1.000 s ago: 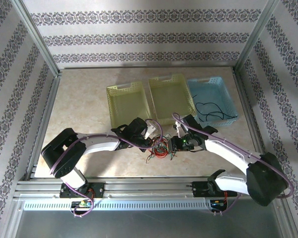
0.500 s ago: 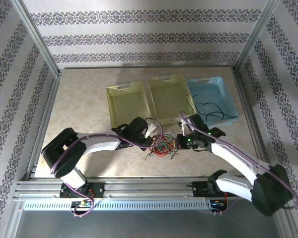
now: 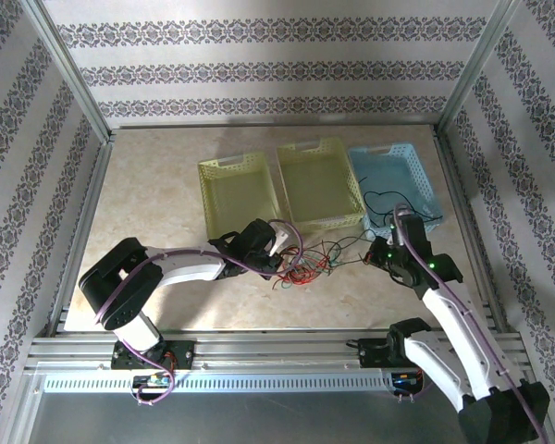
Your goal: Untangle the cables
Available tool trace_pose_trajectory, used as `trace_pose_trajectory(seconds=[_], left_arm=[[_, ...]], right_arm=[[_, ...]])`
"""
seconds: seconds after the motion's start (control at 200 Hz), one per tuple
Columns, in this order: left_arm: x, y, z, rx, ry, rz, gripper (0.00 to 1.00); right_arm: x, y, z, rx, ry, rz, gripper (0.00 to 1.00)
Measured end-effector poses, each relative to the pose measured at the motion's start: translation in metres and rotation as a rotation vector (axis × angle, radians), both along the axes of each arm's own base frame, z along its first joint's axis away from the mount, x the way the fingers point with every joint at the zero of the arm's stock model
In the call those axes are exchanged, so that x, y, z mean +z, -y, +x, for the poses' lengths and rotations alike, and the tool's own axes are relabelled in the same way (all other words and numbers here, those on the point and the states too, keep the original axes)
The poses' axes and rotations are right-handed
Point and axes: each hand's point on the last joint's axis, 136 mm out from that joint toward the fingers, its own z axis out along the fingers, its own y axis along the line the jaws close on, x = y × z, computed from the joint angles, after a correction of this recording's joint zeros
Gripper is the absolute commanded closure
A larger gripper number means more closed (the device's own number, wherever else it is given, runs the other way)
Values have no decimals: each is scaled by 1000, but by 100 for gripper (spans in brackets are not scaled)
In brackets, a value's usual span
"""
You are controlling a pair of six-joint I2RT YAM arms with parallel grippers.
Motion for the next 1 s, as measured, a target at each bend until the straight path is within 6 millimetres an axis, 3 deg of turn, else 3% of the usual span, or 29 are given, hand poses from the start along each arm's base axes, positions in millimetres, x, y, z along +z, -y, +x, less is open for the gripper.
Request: trace_pose_trajectory(seconds=[0.075,0.155,0.22,0.44,0.78,0.835,0.945,1.0], left_arm=[[-1,-1,0,1,0,2,100],[0,-1,0,2,1,3,100],[0,-1,0,2,2,3,100],[1,0,1,-6,11,6,100],[4,2,3,-11,19,3,100],[3,2,3,-11,19,3,100],[3,2,3,-11,18,4,100],[3,2,3,-11,18,4,100]], right_arm=[[-8,-2,-1,5,-27,13,95],[-20,-7,-4,10,-76,35,74],[-27,-9,-7,10,-99,46,64],[-27,-10,-5,4,-95,57,57],[-42,-19,-4,44,-151,87,61],[-45,-23,-2,62,-157,96,69],[-50,-29,1,88,-174,115,100],[-51,-31,1,100,-177,117,100]])
